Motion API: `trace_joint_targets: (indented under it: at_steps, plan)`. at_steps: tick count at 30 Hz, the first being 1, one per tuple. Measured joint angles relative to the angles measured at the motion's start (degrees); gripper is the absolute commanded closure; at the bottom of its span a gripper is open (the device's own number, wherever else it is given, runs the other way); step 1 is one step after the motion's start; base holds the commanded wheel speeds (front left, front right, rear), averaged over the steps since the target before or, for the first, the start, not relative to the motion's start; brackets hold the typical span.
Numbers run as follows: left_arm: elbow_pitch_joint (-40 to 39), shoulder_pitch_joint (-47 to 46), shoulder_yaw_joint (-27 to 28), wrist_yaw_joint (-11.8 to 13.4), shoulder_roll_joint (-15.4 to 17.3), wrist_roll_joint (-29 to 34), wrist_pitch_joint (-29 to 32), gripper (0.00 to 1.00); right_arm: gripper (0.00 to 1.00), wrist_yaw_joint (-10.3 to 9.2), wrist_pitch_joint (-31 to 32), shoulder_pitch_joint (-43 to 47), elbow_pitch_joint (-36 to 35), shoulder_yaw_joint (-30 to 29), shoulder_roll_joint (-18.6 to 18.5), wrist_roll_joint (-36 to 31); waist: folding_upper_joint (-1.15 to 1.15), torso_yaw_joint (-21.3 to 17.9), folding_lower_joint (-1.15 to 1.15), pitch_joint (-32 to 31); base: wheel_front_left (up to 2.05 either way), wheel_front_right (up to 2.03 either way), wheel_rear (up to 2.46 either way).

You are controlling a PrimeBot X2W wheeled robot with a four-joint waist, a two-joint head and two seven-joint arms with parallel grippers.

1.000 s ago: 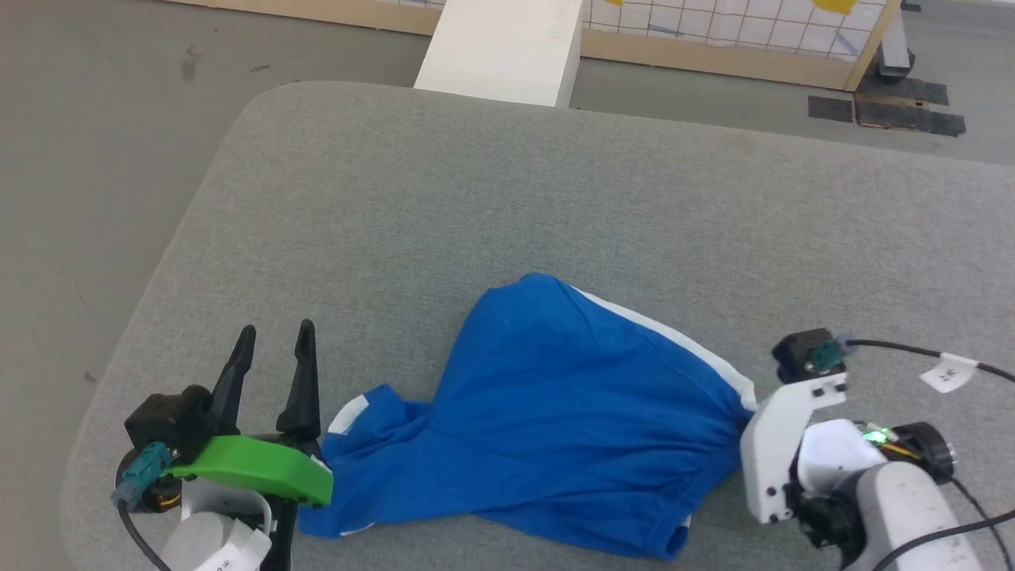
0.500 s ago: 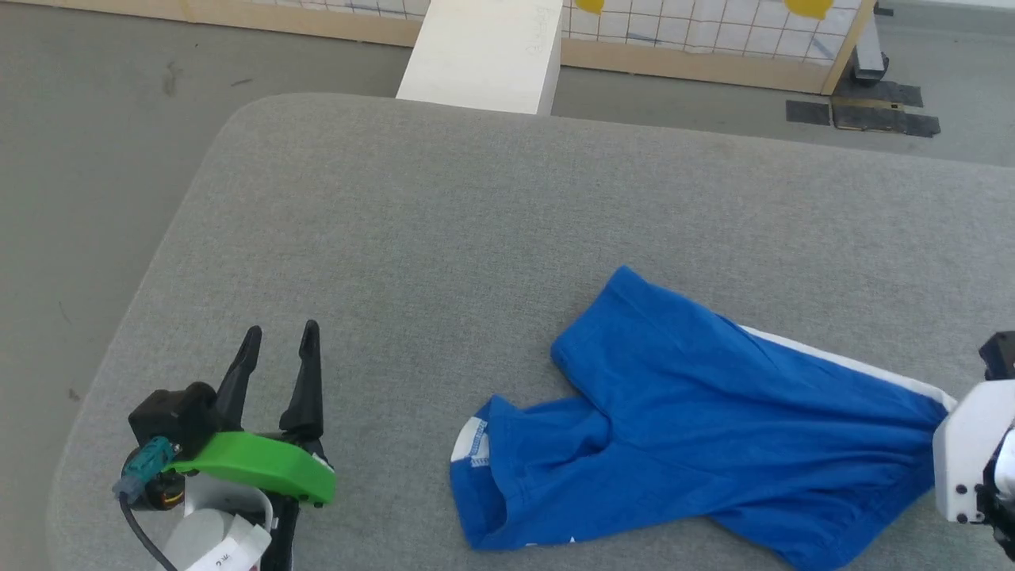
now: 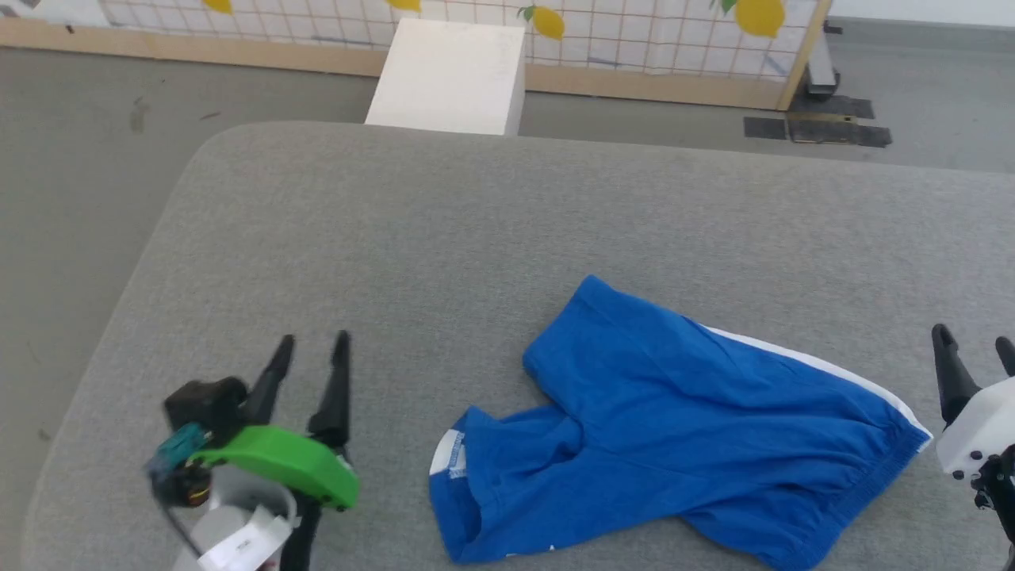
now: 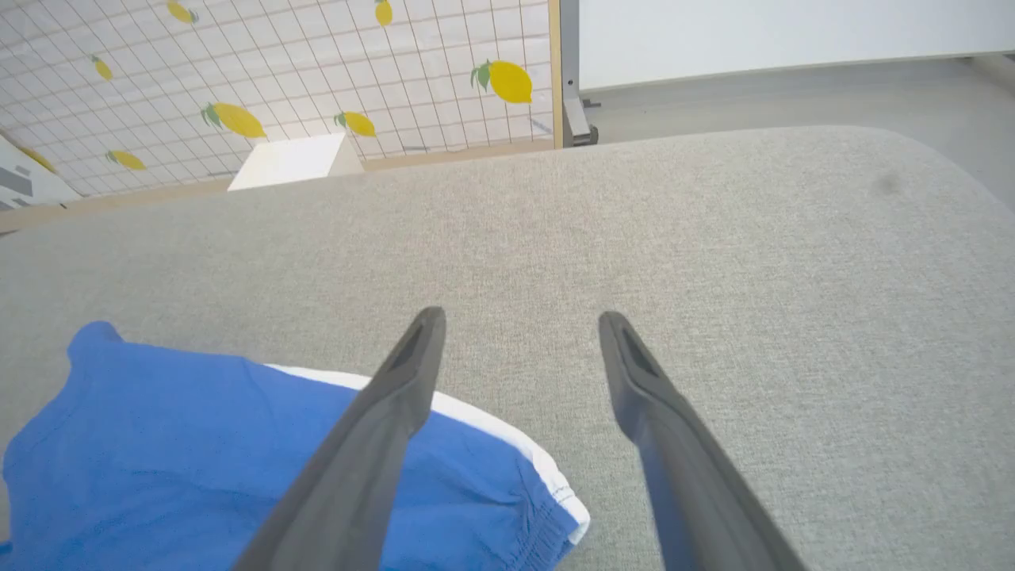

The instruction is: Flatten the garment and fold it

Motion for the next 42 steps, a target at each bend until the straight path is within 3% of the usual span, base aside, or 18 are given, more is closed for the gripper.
trace_joint_targets:
  at_steps: [6, 7, 16, 24, 25, 26, 27, 28, 36, 42]
  plan:
    - [2.4, -7.4, -5.1, -0.9, -2.2, -0.1, 7.1, 0.00, 0.00, 0.00, -2.3, 1.1, -1.5, 0.7, 1.6, 0.0, 0.00, -2.2, 0.00, -0.5, 0.00, 0.00, 0.00]
    - [5.7, -13.4, -9.4, -1.5, -3.6, 0.1, 14.2, 0.00, 0.00, 0.00, -2.3, 1.3, -2.0, 1.3, 1.9, 0.0, 0.00, -3.7, 0.00, -0.3, 0.00, 0.00, 0.00]
    - [19.3, -26.4, -19.2, -2.0, -4.4, 2.1, 39.8, 0.00, 0.00, 0.00, -2.2, 1.1, -2.7, 1.7, 2.3, 0.0, 0.00, -8.2, 0.00, 1.5, 0.00, 0.00, 0.00]
    - [25.7, -29.1, -23.5, -1.7, -3.3, 4.4, 52.1, 0.00, 0.00, 0.00, -3.2, 0.7, -2.3, 2.4, 2.4, 0.8, 0.00, -11.6, 0.00, 4.1, 0.00, 0.00, 0.00]
    - [25.7, -29.4, -23.7, -1.7, -3.2, 4.3, 52.9, 0.04, 0.00, 0.00, -3.4, 0.7, -2.2, 2.3, 2.4, 0.9, 0.00, -11.9, 0.00, 4.4, 0.00, 0.00, 0.00]
    - [25.6, -29.6, -23.7, -1.8, -3.3, 4.0, 53.4, 0.56, 0.00, 0.00, -3.5, 0.6, -2.1, 2.3, 2.4, 1.0, 0.00, -12.1, 0.00, 4.7, 0.00, 0.00, 0.00]
    - [25.4, -29.6, -23.6, -1.9, -3.2, 3.6, 53.5, 0.90, 0.00, 0.00, -3.6, 0.6, -2.0, 2.1, 2.4, 1.0, 0.00, -12.3, 0.00, 5.1, 0.00, 0.00, 0.00]
    - [25.2, -29.6, -23.5, -1.9, -3.2, 3.3, 53.4, 1.00, 0.00, 0.00, -3.7, 0.6, -1.9, 2.1, 2.4, 1.0, 0.00, -12.3, 0.00, 5.3, 0.00, 0.00, 0.00]
    - [23.3, -28.7, -21.7, -2.4, -4.5, -1.2, 49.9, 1.00, 0.00, 0.00, -4.1, 0.6, -0.6, 2.4, 2.4, 1.0, 0.00, -10.7, 0.00, 5.0, 0.00, 0.00, 0.00]
    - [18.3, -28.2, -15.3, -0.8, -4.9, -6.4, 44.7, 1.00, 0.00, 0.00, -4.5, 0.7, 0.0, 2.5, 2.5, 0.8, 0.00, -8.4, 0.00, 3.6, 0.00, 0.00, 0.00]
